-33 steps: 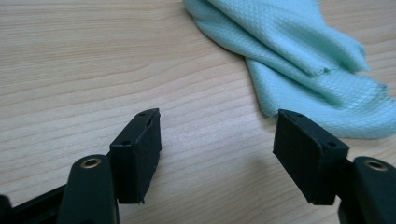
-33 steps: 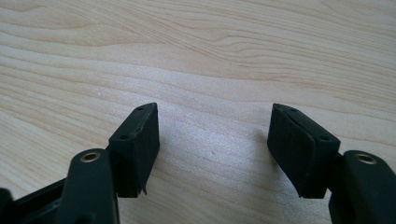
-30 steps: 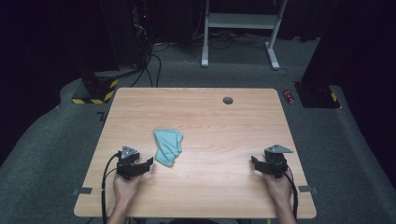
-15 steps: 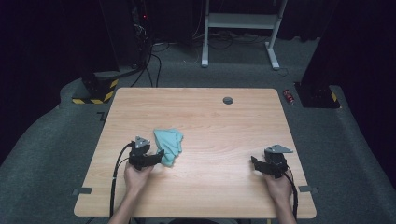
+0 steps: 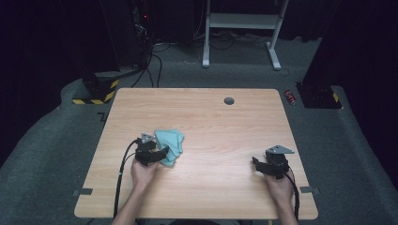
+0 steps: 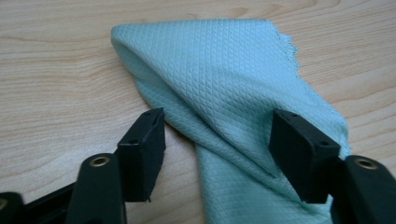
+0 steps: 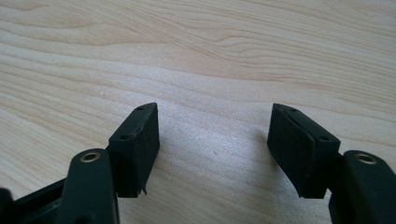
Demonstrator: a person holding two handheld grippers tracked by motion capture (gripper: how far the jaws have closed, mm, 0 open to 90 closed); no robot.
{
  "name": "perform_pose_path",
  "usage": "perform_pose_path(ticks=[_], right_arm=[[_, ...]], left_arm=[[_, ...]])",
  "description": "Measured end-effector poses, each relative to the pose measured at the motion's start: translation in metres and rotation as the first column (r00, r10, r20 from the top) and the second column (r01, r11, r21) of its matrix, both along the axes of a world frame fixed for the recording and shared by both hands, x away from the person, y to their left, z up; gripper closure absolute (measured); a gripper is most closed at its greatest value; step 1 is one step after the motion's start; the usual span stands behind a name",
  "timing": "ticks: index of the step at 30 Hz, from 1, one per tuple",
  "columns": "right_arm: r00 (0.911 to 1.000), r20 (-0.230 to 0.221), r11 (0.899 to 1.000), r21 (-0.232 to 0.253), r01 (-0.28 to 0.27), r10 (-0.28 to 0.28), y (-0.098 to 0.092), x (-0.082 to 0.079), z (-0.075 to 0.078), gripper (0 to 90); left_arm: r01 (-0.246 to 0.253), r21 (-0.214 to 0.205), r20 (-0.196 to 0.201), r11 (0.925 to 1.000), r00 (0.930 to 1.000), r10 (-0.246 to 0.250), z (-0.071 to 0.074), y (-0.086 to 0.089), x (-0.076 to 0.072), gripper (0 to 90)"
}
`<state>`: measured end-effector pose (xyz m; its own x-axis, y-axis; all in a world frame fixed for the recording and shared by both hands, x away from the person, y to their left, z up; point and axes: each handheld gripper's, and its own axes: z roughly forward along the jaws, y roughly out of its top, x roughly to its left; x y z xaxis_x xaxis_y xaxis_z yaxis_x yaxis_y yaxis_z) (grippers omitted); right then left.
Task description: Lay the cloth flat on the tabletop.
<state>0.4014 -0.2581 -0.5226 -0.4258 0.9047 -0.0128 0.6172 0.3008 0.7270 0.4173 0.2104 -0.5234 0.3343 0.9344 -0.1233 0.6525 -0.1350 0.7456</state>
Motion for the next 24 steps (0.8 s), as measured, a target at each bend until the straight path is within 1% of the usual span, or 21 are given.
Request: perform_pose_path(ticks=[1,2,3,4,5,6,7,13,15,16,17,24], right_arm=[[1.0,0.001,1.0,0.0,-0.001,0.001,0.0,0.0,0.0,34.1],[1.0,0.001,1.0,0.0,-0.001,0.001,0.0,0.0,0.0,34.1],[1.0,0.0,1.0,0.0,0.0,0.0,0.0,0.0,0.0,34.1],[1.0,0.0,1.0,0.0,0.0,0.0,0.0,0.0,0.0,34.1],[1.0,0.0,1.0,0.0,0.0,0.0,0.0,0.0,0.0,34.1],[1.0,0.0,1.0,0.0,0.0,0.0,0.0,0.0,0.0,34.1],[1.0,0.001,1.0,0.0,-0.001,0.001,0.0,0.0,0.0,34.1],[1.0,0.001,1.0,0.0,-0.001,0.001,0.0,0.0,0.0,34.1],[1.0,0.001,1.0,0.0,-0.001,0.001,0.0,0.0,0.0,34.1],[1.0,0.0,1.0,0.0,0.0,0.0,0.0,0.0,0.0,34.1],[1.0,0.0,1.0,0.0,0.0,0.0,0.0,0.0,0.0,34.1],[1.0,0.001,1.0,0.0,-0.002,0.002,0.0,0.0,0.0,34.1]], left_arm=[[0.001,-0.006,0.002,1.0,1.0,-0.001,0.0,-0.001,0.0,44.0],[0.004,-0.008,0.004,1.0,1.0,-0.004,0.0,-0.001,0.0,44.0],[0.011,-0.015,0.005,0.9998,0.9999,-0.011,0.0,-0.002,0.0,50.2],[0.011,-0.015,0.005,0.9998,0.9999,-0.011,0.0,-0.002,0.0,52.7],[0.024,-0.015,0.006,0.9996,0.9997,-0.024,0.0,-0.003,-0.001,55.1],[0.024,-0.015,0.006,0.9996,0.9997,-0.024,0.0,-0.003,-0.001,57.0],[0.031,-0.011,0.008,0.9994,0.9995,-0.031,0.0,-0.003,-0.001,57.0],[0.047,-0.022,0.0,0.9986,0.9989,-0.047,0.0,-0.004,-0.001,69.6],[0.055,-0.019,0.0,0.9983,0.9985,-0.055,0.001,-0.005,-0.002,70.6],[0.055,-0.028,-0.002,0.9981,0.9985,-0.055,0.001,-0.006,-0.002,72.9],[0.06,-0.025,0.002,0.9979,0.9982,-0.06,0.001,-0.007,-0.003,74.1],[0.08,-0.035,0.002,0.9962,0.9968,-0.08,0.001,-0.012,-0.004,76.8]])
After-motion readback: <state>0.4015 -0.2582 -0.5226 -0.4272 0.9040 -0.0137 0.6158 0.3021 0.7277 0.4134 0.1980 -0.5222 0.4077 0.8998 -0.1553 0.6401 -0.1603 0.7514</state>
